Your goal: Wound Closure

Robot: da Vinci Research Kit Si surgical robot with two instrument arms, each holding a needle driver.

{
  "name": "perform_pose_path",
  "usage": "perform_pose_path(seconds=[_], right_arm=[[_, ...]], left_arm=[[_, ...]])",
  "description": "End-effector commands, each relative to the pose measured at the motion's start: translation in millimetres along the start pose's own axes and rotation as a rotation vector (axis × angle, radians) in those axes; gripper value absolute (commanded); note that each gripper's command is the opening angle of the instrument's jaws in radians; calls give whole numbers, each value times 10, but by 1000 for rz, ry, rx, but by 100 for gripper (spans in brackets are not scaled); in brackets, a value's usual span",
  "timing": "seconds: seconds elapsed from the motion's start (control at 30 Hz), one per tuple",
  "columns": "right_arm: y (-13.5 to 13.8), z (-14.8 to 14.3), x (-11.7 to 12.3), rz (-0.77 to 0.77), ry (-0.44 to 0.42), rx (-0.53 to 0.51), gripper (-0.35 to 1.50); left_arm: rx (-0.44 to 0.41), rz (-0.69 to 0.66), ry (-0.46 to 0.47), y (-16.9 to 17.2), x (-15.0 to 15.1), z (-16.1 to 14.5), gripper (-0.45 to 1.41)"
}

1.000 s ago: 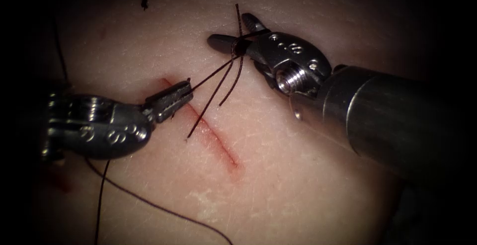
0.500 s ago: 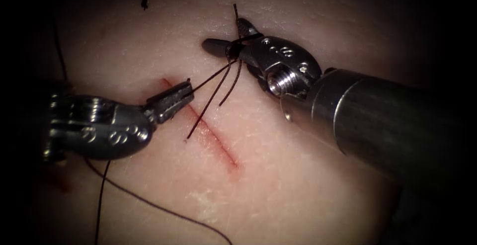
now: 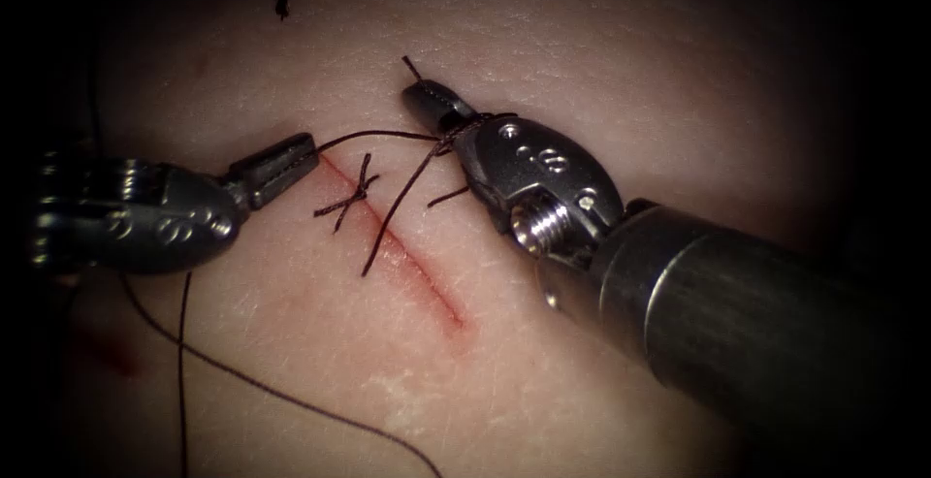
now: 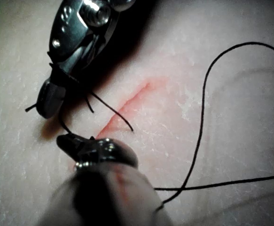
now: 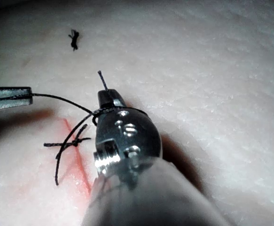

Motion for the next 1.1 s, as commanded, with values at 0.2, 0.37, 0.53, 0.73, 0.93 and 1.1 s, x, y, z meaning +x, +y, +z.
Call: perform_pose_path(seconds=[0.2, 0.37, 0.53, 0.73, 0.93, 1.1], right_arm=[[-41, -19, -21, -79, 48, -2, -35], [-59, -27, -36, -112, 69, -9, -35], [-74, -34, -53, -127, 78, -12, -35], [-91, -42, -70, -140, 89, -11, -35], [-109, -46, -85, -152, 98, -10, -35], [-121, -46, -87, -151, 105, -16, -35]], left_arm=[[-23, -11, -43, -24, -22, 25, -45], [-9, -32, -73, -48, -24, 55, -45], [2, -11, -80, -62, -16, 82, -45], [-4, -15, -49, -82, -7, 101, -45], [7, -30, -14, -110, 0, 114, -45], [14, -21, -14, -134, 2, 122, -45]])
